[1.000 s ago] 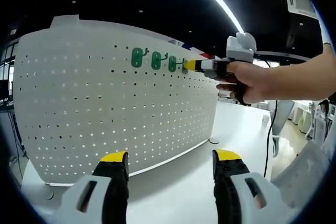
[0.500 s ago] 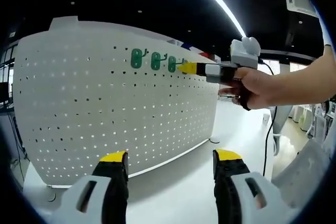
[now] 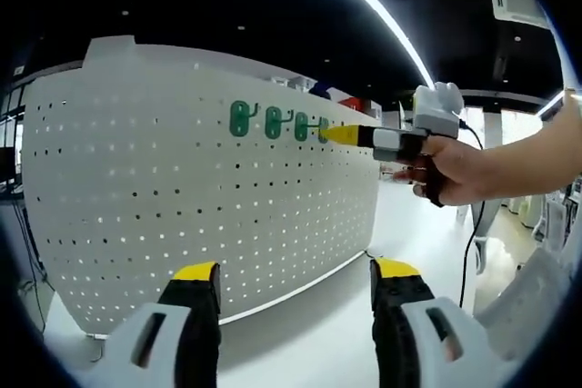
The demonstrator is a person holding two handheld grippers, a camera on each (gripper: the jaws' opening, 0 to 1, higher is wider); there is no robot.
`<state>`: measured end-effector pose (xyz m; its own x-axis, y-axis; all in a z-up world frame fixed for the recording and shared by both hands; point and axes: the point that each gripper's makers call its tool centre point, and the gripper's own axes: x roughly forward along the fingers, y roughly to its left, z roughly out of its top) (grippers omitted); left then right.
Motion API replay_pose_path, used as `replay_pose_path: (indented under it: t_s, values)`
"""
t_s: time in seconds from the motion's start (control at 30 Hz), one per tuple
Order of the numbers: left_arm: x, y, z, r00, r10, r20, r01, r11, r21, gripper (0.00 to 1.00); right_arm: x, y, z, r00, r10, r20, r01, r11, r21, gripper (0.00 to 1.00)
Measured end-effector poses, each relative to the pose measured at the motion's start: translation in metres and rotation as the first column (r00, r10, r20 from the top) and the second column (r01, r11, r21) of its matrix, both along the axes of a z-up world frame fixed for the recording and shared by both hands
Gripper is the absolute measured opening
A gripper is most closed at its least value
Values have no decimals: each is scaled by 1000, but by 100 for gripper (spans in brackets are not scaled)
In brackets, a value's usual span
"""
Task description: Insert the hook assembly into the mounting plate slot until the hook locks in place.
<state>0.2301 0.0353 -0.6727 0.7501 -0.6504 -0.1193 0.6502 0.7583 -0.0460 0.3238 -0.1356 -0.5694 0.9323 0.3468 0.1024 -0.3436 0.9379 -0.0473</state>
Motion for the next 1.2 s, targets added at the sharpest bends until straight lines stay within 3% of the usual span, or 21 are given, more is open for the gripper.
replay_pose_path:
  t_s: [0.53, 1.2]
  values:
    - [2, 6, 18, 999, 14, 34, -14, 1000, -18, 70, -34, -7, -13, 999, 30, -13, -30, 1000, 10, 57]
    - [-11, 15, 20, 998, 23, 52, -22, 1000, -5, 72, -78, -29, -34, 998, 54, -42, -54, 999, 0, 60]
